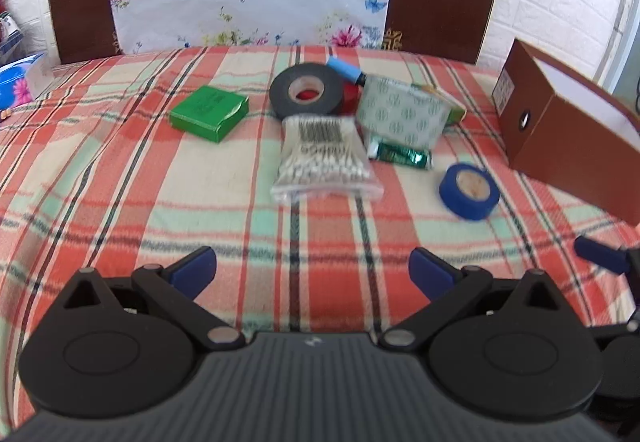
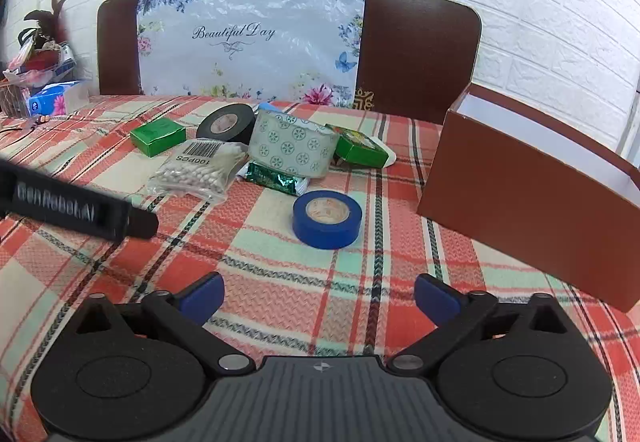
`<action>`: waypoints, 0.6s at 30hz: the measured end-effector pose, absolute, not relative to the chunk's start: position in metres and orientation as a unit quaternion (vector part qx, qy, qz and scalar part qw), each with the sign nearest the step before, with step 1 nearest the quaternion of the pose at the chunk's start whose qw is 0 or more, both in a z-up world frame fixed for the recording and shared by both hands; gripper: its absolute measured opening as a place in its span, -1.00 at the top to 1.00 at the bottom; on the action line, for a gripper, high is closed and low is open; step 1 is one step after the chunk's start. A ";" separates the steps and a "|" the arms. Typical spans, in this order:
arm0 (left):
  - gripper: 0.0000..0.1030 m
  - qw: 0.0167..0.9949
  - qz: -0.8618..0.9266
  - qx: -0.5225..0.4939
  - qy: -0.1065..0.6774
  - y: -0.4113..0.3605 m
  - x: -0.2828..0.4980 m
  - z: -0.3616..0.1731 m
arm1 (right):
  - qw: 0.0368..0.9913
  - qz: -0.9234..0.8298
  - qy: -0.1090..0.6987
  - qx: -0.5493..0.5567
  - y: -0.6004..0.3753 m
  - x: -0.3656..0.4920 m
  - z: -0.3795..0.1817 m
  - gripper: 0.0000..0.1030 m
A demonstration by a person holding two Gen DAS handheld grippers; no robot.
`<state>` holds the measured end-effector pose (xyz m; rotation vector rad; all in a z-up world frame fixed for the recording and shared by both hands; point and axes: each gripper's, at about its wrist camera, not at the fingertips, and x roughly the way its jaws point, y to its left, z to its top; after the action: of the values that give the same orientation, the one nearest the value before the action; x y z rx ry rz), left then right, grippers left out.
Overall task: Organize objects
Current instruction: 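Grasp the blue tape roll with the left gripper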
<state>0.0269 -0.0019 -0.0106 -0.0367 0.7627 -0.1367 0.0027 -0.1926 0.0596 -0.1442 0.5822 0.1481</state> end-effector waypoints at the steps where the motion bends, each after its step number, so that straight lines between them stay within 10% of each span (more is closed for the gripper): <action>1: -0.93 0.925 -0.074 -0.022 0.372 -0.003 0.031 -0.008 | 0.952 0.073 0.287 -0.072 -0.194 0.005 0.058 -0.79; 14: -0.59 0.898 -0.160 -0.002 0.410 -0.075 0.097 -0.009 | 0.946 0.099 0.293 -0.094 -0.207 0.056 0.046 -0.24; 18: -0.09 0.881 -0.166 -0.026 0.443 -0.080 0.117 -0.020 | 0.943 0.114 0.298 -0.095 -0.209 0.071 0.041 -0.24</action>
<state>0.1171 -0.0805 -0.0200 -0.0542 0.9228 -0.3454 0.0713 -0.2085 0.0415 -0.1932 0.6068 0.2322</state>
